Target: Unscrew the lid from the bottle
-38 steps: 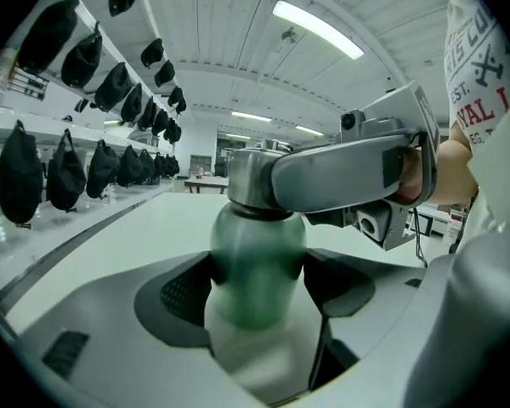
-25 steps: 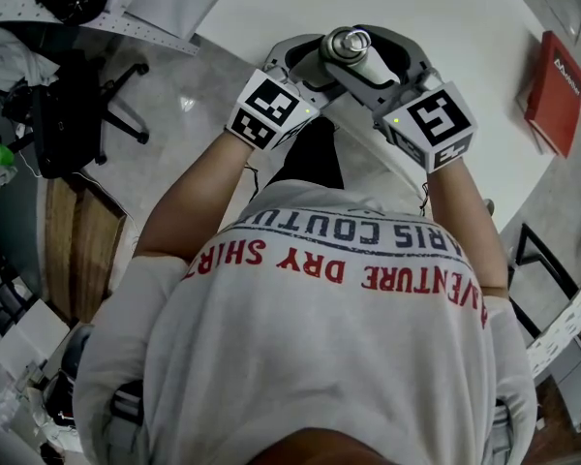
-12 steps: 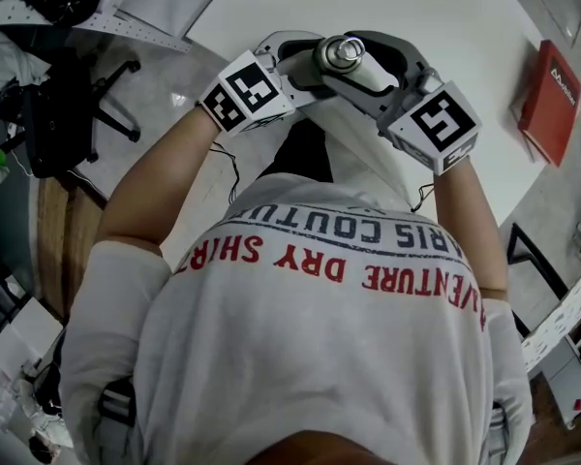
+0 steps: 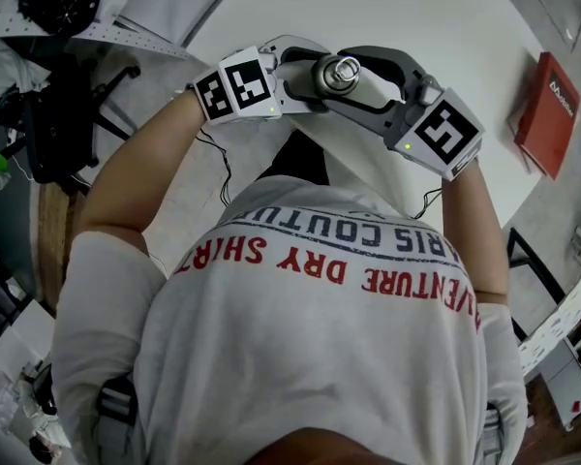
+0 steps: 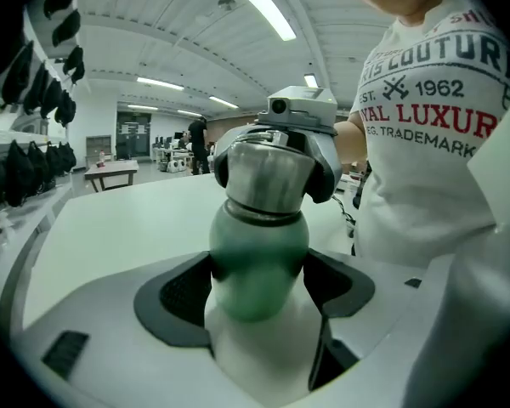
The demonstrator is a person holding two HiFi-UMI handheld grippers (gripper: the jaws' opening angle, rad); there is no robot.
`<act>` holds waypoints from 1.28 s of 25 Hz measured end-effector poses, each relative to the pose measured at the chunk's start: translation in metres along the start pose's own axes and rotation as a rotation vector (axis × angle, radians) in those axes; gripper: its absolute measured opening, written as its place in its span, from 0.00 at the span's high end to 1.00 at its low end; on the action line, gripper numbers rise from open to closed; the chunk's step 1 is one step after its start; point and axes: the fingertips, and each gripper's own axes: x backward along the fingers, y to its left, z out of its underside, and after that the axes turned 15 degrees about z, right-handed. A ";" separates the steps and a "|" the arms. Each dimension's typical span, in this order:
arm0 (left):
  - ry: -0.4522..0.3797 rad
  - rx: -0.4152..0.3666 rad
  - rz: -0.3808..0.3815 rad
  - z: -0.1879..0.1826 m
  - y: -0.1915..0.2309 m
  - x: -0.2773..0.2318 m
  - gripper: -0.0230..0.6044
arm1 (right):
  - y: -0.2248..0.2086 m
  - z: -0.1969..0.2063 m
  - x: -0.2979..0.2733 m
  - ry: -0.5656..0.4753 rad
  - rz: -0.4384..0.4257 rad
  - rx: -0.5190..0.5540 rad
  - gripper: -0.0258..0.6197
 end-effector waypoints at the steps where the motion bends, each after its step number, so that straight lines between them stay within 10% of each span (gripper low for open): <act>1: 0.015 -0.010 0.024 0.000 0.000 0.000 0.40 | 0.000 0.000 0.000 -0.001 -0.012 0.006 0.56; 16: 0.063 -0.034 0.109 0.000 -0.001 0.000 0.40 | 0.000 -0.003 0.000 -0.005 -0.072 0.013 0.54; 32: -0.112 0.180 -0.293 -0.004 -0.001 -0.004 0.40 | -0.009 -0.010 0.032 -0.097 0.232 -0.123 0.49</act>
